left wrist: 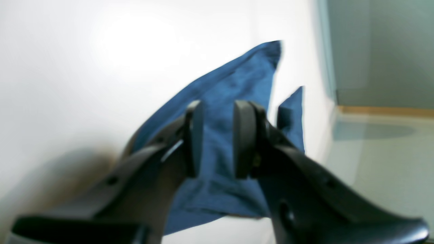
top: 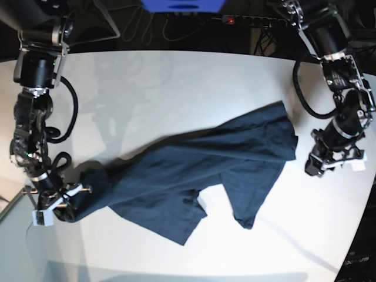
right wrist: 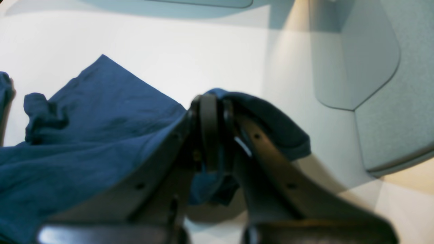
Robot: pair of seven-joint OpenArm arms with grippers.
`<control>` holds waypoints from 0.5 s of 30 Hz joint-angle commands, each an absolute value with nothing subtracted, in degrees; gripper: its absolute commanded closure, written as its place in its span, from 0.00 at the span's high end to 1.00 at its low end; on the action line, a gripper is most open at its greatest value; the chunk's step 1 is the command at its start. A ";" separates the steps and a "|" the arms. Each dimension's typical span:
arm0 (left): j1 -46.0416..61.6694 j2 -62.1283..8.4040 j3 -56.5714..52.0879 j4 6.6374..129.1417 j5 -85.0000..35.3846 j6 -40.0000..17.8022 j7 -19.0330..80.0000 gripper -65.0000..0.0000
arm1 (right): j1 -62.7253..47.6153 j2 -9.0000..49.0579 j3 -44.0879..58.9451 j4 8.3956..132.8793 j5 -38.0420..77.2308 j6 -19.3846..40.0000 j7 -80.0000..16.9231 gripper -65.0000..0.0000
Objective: Layout the t-shirt on the table in an organized manner, then fold the t-shirt properly
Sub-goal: 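Drag the shirt edge with the left gripper away from the right gripper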
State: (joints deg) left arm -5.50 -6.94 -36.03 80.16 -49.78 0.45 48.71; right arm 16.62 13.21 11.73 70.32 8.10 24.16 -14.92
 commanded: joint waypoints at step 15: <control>9.45 -0.92 -32.57 87.60 -51.30 0.40 43.65 0.23 | 16.84 13.67 12.00 71.34 8.84 24.40 -12.97 0.00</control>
